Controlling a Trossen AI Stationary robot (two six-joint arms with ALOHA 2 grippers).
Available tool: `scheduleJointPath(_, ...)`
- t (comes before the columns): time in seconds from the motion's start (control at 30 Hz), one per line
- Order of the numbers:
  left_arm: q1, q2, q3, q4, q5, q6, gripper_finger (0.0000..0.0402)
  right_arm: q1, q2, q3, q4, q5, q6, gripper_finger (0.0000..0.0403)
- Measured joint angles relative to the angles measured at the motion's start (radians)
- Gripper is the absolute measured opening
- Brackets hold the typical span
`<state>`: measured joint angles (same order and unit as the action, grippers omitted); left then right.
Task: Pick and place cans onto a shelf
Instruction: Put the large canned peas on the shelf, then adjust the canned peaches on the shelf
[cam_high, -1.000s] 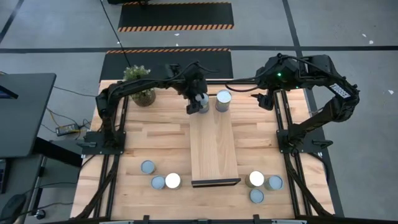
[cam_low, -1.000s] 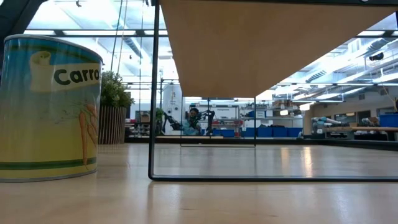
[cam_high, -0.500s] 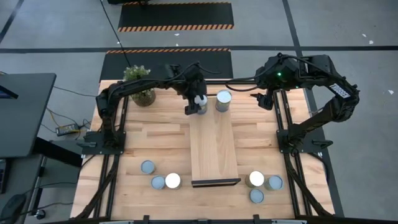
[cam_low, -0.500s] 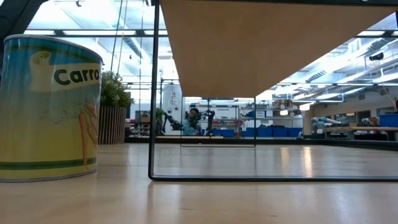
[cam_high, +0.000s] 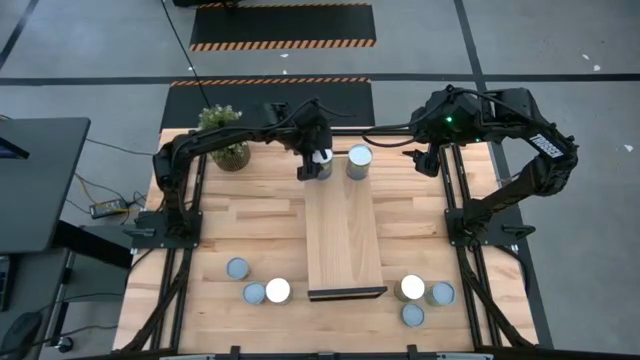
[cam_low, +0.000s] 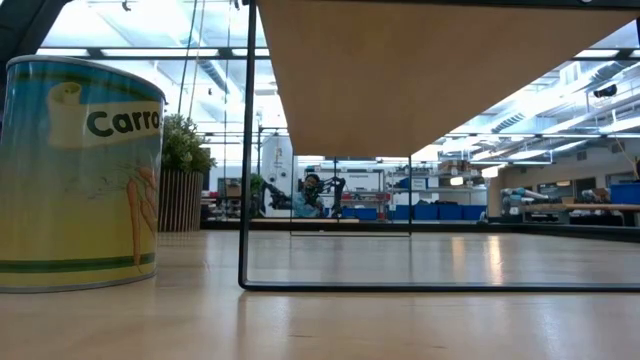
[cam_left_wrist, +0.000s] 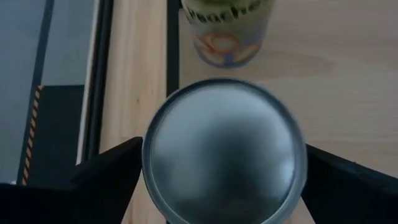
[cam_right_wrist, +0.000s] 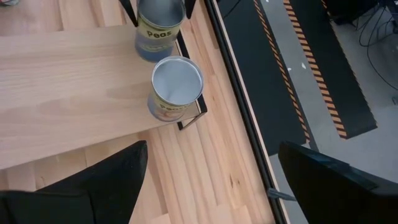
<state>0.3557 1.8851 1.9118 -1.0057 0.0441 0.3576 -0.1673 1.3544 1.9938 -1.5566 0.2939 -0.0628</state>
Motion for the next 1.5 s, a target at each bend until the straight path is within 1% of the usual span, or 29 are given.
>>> scheduleJointPath(0.2, -0.001, -0.023, 0.0, -0.006, -0.007, -0.002, 0.0393, 0.0, 0.001, -0.003, 0.007, 0.0, 0.0, 0.037)
scheduleJointPath(0.43, -0.018, -0.024, 0.0, -0.015, -0.008, -0.001, 0.0393, 0.0, -0.001, -0.1, 0.055, -0.014, -0.004, 0.037)
scheduleJointPath(0.7, -0.02, -0.045, 0.0, 0.005, -0.033, 0.006, 0.0393, -0.02, -0.002, -0.297, 0.207, -0.031, -0.052, 0.037)
scheduleJointPath(0.9, -0.02, -0.081, 0.0, 0.005, -0.052, -0.003, 0.0393, -0.077, -0.002, -0.482, 0.329, -0.026, -0.092, 0.037)
scheduleJointPath(1.03, -0.017, -0.097, 0.0, -0.003, -0.054, -0.028, 0.0393, -0.122, -0.001, -0.577, 0.462, -0.02, -0.122, 0.037)
scheduleJointPath(1.2, -0.016, -0.115, 0.0, -0.021, -0.059, -0.059, 0.0393, -0.163, -0.002, -0.646, 0.576, -0.015, -0.168, 0.037)
scheduleJointPath(1.27, -0.02, -0.12, 0.0, -0.026, -0.059, -0.066, 0.0393, -0.172, -0.002, -0.663, 0.603, -0.03, -0.181, 0.037)
scheduleJointPath(1.5, -0.027, -0.141, 0.0, -0.051, -0.055, -0.09, 0.0393, -0.189, -0.002, -0.68, 0.697, -0.05, -0.219, 0.037)
